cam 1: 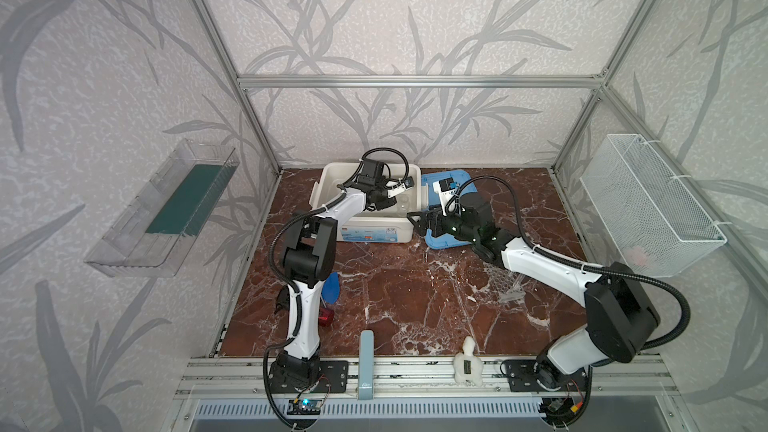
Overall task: Organize the chemistry lab equipment
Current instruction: 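Lower tweezers into the bin with left gripper while right gripper hovers beside, then open the left gripper and raise it from the bin while the right gripper draws back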
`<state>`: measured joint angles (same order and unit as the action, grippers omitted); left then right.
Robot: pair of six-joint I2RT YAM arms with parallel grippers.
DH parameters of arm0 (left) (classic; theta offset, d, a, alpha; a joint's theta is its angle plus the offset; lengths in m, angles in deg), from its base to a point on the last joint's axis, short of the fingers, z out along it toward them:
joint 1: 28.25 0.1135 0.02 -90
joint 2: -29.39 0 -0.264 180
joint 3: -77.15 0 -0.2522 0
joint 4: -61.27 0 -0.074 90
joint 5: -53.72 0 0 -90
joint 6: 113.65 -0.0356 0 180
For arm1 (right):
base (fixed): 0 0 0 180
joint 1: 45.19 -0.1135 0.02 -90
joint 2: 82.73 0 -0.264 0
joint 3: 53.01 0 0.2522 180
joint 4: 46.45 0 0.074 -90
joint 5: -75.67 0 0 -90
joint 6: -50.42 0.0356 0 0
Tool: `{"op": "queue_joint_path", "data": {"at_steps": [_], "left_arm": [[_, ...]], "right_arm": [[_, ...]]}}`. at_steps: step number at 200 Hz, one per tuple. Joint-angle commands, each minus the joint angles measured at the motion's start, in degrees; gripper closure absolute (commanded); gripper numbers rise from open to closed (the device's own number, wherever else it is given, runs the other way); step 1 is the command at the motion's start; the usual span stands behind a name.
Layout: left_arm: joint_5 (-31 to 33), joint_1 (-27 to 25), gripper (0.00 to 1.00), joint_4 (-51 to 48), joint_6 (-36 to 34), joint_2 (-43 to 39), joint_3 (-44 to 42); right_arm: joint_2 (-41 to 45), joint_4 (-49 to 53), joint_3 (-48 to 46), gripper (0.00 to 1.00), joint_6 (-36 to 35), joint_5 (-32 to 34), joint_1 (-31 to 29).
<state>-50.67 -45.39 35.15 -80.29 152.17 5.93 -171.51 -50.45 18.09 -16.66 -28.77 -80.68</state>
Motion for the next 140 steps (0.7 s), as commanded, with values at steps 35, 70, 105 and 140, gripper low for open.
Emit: {"op": "queue_joint_path", "data": {"at_steps": [35,70,105,140], "left_arm": [[3.14,-0.43,0.78,-0.41,-0.35,0.81,1.83],[4.86,-0.52,0.66,1.3,0.25,-0.1,0.43],[5.49,-0.73,0.58,2.56,2.27,-1.52,0.54],[6.16,-1.05,0.53,3.15,4.0,-4.31,0.86]], "right_arm": [[1.09,-2.1,-1.7,0.04,0.8,-0.26,0.33],[2.54,-2.1,-2.87,0.04,0.64,0.43,0.5],[3.81,-1.14,-2.92,0.04,0.38,0.62,0.55],[6.07,0.46,-2.68,0.04,-0.62,1.31,0.67]]}}
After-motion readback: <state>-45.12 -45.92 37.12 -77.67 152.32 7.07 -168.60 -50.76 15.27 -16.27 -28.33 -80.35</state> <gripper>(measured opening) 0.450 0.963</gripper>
